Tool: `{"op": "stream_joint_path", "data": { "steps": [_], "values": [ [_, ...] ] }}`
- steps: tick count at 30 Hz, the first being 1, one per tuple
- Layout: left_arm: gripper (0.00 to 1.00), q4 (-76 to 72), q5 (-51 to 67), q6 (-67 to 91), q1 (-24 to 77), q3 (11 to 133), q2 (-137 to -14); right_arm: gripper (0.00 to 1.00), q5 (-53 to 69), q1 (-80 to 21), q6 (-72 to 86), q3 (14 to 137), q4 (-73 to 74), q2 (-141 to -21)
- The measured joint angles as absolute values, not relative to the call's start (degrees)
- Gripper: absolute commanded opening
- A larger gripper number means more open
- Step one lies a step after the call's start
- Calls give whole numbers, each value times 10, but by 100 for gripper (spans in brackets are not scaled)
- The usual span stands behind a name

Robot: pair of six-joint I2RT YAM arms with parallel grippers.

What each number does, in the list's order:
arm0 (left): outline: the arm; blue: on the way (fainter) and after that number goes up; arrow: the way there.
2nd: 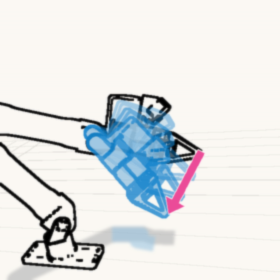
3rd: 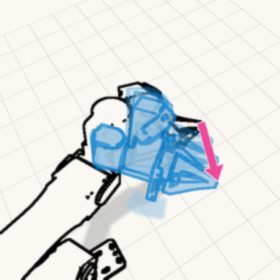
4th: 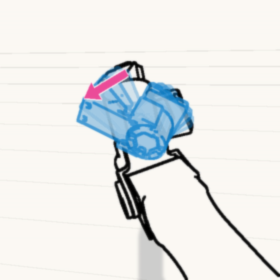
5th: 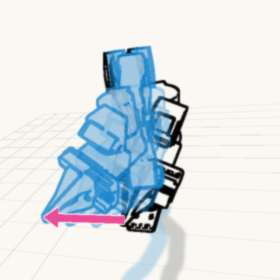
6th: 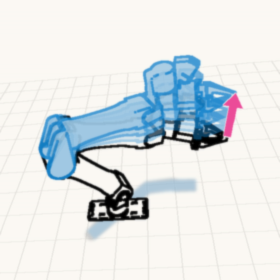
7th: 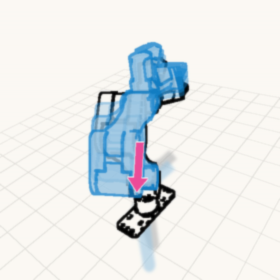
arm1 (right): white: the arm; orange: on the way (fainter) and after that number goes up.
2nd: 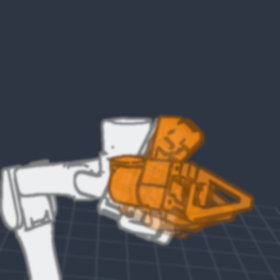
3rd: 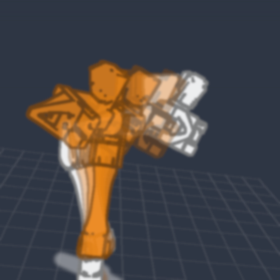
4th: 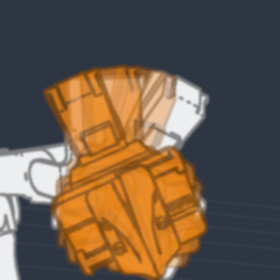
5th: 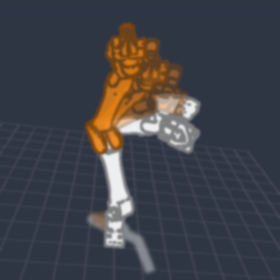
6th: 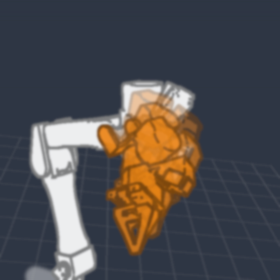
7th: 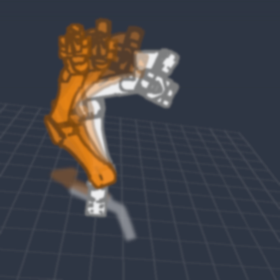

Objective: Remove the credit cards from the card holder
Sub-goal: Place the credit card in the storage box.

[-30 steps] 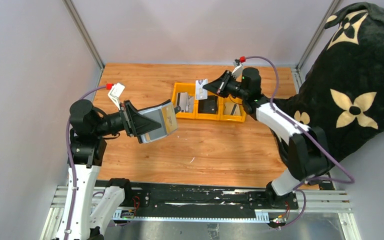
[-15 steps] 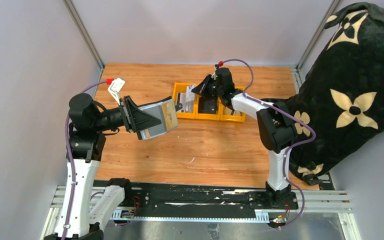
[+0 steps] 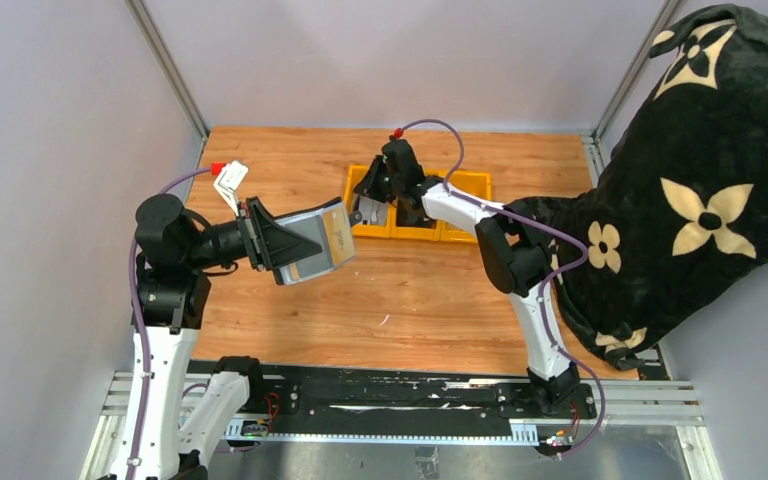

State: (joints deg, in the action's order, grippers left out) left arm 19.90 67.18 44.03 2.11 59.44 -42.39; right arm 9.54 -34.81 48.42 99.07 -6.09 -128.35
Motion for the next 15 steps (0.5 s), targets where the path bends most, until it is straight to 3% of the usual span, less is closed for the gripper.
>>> {"op": "stream_joint_path", "data": {
  "steps": [6, 8, 15],
  "values": [
    [6, 199, 681, 441, 21, 595, -416, 35, 87, -354, 478, 1037, -7, -1292],
    [6, 200, 687, 441, 21, 595, -414, 44, 75, -354, 468, 1052, 10, -1291],
    [6, 213, 694, 430, 21, 599, -409, 50, 20, -356, 425, 1013, 48, -1230]
  ]
}}
